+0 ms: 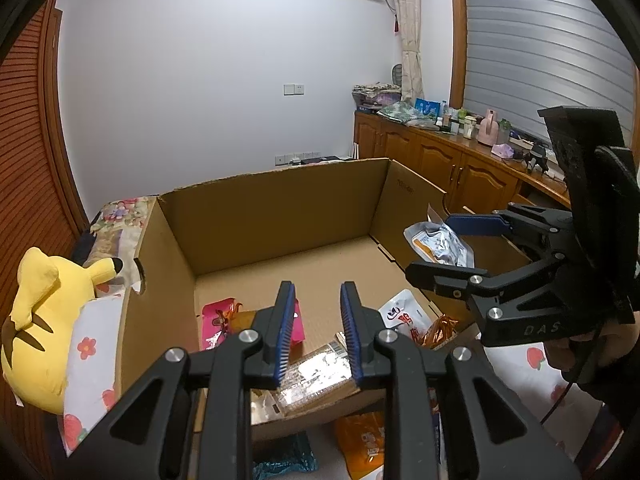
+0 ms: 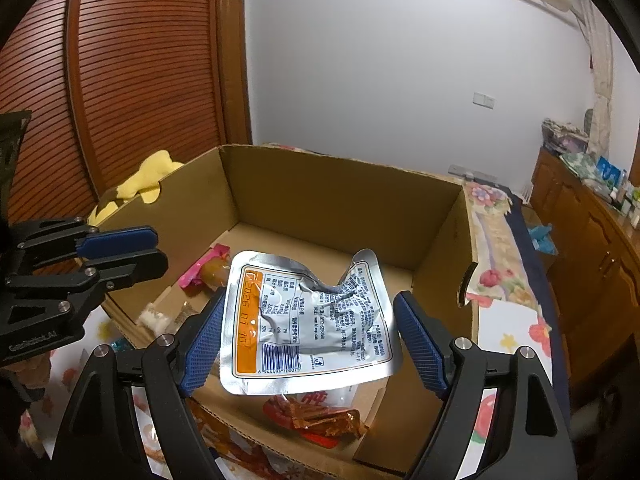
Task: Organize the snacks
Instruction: 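Carry both packets over the box and open both tools to drop them, then move both tools back over the remaining snacks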
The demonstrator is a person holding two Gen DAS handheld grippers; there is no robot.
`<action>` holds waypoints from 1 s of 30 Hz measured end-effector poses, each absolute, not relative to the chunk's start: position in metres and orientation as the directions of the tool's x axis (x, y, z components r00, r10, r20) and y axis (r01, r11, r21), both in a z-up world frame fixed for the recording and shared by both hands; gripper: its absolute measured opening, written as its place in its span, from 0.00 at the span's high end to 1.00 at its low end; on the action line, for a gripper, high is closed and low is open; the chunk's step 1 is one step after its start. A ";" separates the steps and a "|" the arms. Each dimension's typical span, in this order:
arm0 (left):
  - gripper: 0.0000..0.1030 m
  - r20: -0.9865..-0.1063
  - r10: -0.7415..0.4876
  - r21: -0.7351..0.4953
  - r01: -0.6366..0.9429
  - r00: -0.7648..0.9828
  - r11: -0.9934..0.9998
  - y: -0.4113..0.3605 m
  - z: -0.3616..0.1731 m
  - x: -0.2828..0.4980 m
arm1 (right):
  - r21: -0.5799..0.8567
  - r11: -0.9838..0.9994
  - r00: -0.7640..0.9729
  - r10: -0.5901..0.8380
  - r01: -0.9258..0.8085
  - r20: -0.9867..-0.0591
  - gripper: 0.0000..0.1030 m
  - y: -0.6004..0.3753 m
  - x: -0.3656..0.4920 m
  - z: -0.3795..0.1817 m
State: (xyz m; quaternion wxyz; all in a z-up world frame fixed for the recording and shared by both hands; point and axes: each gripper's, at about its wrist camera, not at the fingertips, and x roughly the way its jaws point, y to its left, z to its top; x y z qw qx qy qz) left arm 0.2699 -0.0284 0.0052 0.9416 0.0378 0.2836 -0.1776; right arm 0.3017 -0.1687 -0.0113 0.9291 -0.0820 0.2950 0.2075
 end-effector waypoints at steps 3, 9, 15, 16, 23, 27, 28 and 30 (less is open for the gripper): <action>0.78 -0.546 -0.312 -0.028 0.355 0.777 0.934 -0.029 0.005 0.266 | -0.034 0.904 0.745 0.329 -0.426 -0.581 0.19 -0.168 0.302 -0.011; 0.78 -0.543 -0.309 -0.028 0.351 0.781 0.936 -0.025 0.006 0.257 | -0.038 0.905 0.740 0.321 -0.424 -0.591 0.17 -0.168 0.302 -0.012; 0.74 -0.536 -0.311 -0.029 0.351 0.785 0.936 -0.022 0.010 0.238 | -0.040 0.902 0.745 0.330 -0.430 -0.579 0.17 -0.170 0.284 -0.004; 0.73 -0.535 -0.312 -0.030 0.352 0.785 0.936 -0.021 0.011 0.233 | -0.042 0.901 0.747 0.332 -0.432 -0.576 0.17 -0.170 0.279 -0.003; 0.68 -0.528 -0.322 -0.036 0.358 0.786 0.933 -0.015 0.009 0.198 | -0.074 0.890 0.756 0.335 -0.450 -0.563 0.18 -0.168 0.233 0.010; 0.66 -0.538 -0.318 -0.028 0.360 0.781 0.932 -0.016 0.001 0.181 | -0.070 0.887 0.751 0.341 -0.456 -0.565 0.18 -0.166 0.211 0.005; 0.65 -0.541 -0.317 -0.025 0.361 0.779 0.932 -0.016 -0.002 0.175 | -0.069 0.887 0.748 0.341 -0.457 -0.569 0.18 -0.166 0.207 0.002; 0.64 -0.547 -0.313 -0.023 0.360 0.776 0.933 -0.016 -0.009 0.168 | -0.066 0.887 0.742 0.339 -0.457 -0.578 0.18 -0.166 0.198 -0.007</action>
